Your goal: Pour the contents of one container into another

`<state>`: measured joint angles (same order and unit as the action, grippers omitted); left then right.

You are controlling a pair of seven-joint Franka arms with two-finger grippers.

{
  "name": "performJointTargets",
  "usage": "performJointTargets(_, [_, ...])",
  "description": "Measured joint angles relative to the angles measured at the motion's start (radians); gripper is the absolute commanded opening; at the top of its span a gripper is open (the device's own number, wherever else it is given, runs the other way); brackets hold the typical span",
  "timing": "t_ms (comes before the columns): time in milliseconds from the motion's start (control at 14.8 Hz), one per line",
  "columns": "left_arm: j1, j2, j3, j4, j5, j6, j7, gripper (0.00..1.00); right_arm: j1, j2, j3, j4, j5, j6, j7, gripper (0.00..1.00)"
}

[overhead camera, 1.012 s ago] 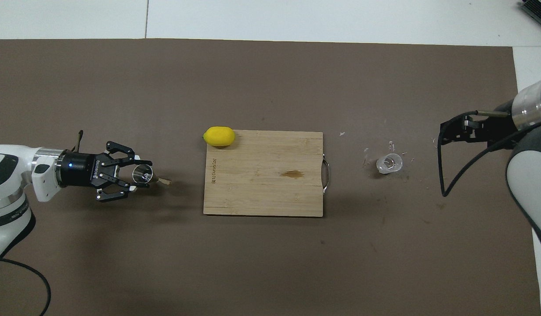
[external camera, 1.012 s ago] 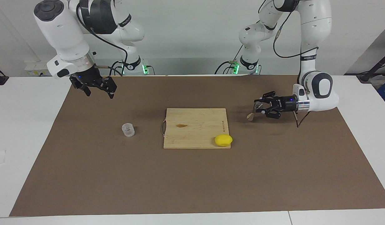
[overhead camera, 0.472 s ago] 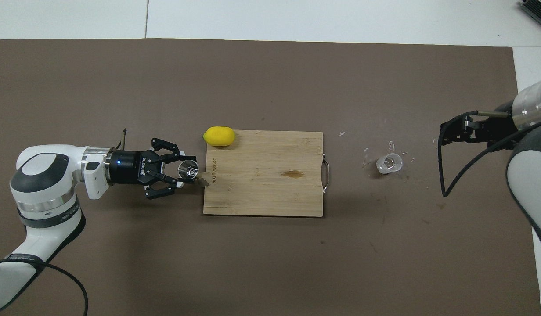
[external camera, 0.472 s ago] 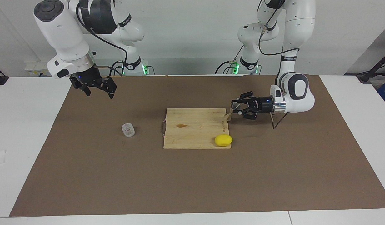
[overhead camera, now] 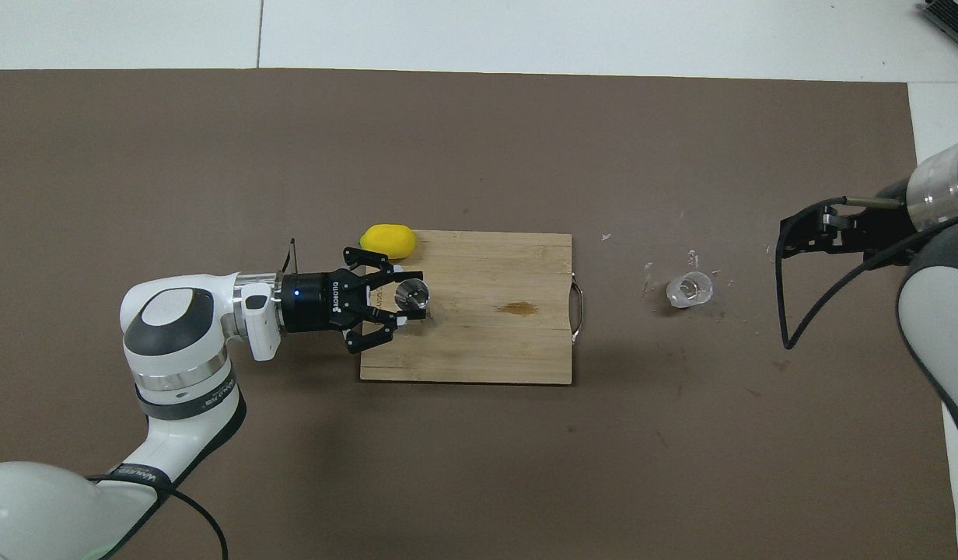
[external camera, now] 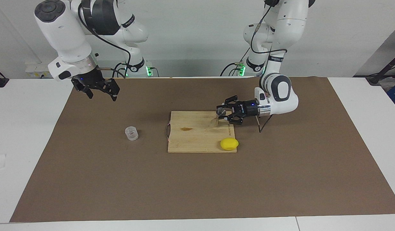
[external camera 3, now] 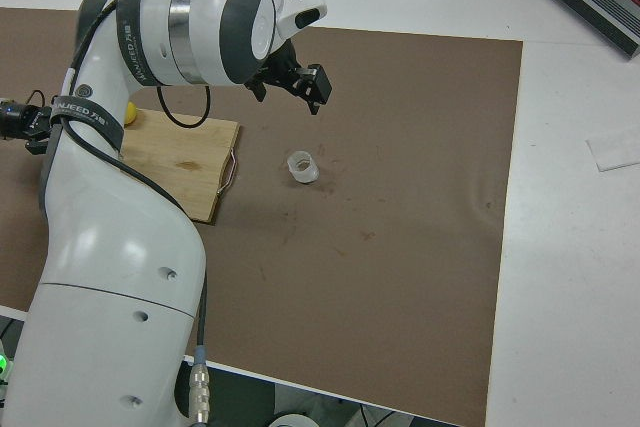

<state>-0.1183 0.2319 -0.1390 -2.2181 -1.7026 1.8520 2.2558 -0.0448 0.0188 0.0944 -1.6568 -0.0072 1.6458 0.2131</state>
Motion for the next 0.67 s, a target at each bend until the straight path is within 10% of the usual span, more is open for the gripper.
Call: performJointTargets(674, [-0.244,-0.001,0.001,0.003,-0.292,0.273,0.146,0.53,0.000,0.000,0.000,0.000,0.000,0.000,0.000,1.00])
